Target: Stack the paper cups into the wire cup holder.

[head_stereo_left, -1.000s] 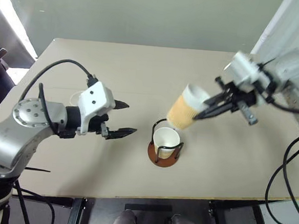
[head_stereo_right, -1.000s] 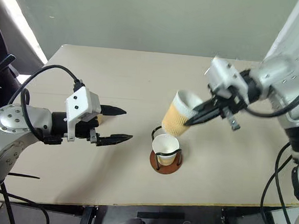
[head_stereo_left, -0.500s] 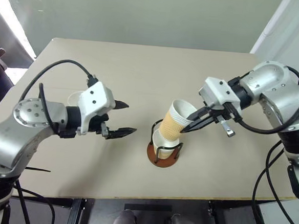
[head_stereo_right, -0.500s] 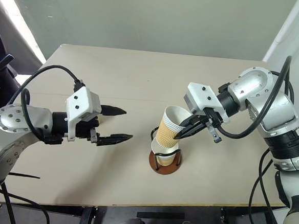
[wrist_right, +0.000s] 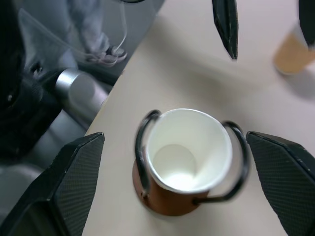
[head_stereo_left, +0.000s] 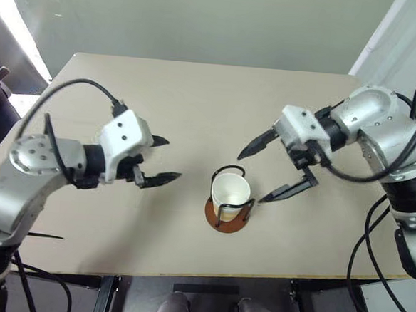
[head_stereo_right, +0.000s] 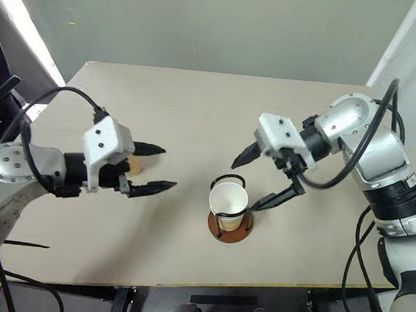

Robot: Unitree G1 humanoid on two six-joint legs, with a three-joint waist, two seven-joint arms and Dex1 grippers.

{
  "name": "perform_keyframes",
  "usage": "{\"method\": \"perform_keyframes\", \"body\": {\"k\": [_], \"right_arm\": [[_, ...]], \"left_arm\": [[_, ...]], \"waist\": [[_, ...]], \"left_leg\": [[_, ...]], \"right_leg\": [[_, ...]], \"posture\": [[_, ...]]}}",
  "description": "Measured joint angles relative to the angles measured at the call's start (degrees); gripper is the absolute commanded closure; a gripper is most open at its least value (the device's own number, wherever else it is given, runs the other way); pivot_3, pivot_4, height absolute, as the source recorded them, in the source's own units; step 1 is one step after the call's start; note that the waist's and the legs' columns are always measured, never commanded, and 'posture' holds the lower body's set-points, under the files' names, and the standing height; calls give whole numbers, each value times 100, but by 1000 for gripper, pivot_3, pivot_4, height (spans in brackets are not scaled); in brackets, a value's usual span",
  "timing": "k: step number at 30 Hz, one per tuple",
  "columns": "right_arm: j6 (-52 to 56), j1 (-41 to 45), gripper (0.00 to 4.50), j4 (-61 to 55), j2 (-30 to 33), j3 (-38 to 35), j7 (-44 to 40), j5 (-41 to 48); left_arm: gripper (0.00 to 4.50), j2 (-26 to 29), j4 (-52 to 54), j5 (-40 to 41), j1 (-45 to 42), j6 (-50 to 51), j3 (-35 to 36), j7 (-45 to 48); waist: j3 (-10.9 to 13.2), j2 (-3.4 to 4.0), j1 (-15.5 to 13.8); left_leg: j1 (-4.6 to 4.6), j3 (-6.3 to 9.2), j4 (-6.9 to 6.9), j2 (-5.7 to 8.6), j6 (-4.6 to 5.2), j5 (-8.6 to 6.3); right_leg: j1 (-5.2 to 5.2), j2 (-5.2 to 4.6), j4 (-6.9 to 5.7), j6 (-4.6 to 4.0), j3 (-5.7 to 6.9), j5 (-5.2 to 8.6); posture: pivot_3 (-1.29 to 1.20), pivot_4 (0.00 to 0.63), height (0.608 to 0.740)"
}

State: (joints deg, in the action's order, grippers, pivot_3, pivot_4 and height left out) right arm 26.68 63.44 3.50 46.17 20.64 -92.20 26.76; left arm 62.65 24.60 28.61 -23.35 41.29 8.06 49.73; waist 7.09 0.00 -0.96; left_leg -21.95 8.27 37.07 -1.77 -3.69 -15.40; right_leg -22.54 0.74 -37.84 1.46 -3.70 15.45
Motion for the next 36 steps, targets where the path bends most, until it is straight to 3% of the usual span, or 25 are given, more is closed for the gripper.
{"method": "perform_keyframes", "body": {"k": [4,6,15,24,27,36], "right_arm": [[383,-103,37,762,286,-1456,0,1116],[545,-204,37,881,329,-1904,100,1253],[777,-1103,37,688,576,-2475,663,1206],[1023,-1391,37,88,708,-2756,902,1300],[1097,-1530,0,-124,770,-2870,1007,1350],[1194,-1787,0,-439,919,-3062,1243,1373]], "left_arm": [[415,799,-1045,-753,-12,-548,88,170],[415,911,-1452,-1050,-88,-839,-4,289],[415,739,-2623,-2051,-887,-1794,-1123,798],[415,37,-3695,-2729,-1522,-2458,-1687,1120],[1071,-243,-4092,-3000,-1755,-2760,-1894,1156],[4399,-517,-4931,-3453,-2095,-3339,-2100,1269]], "waist": [[-1,-1,-71],[-2,-3,-84],[-1,-1,-91],[-1,-2,-64],[-1,-2,-69],[-2,-4,-65]], "left_leg": [[2,2,-9,3,-3,0],[4,3,-10,3,-5,-1],[-6,7,-12,1,-5,-2],[-8,8,-8,1,-4,-2],[-8,9,-6,1,-4,-2],[-13,9,0,1,-3,-2]], "right_leg": [[2,1,7,-11,-4,7],[2,1,5,-16,-4,9],[-9,1,-3,-16,-1,9],[-8,2,1,-13,0,8],[-7,2,1,-12,0,8],[-7,3,6,-2,-1,7]], "posture": [[0,150,740],[0,150,740],[0,150,740],[0,150,740],[0,150,740],[0,150,740]]}}
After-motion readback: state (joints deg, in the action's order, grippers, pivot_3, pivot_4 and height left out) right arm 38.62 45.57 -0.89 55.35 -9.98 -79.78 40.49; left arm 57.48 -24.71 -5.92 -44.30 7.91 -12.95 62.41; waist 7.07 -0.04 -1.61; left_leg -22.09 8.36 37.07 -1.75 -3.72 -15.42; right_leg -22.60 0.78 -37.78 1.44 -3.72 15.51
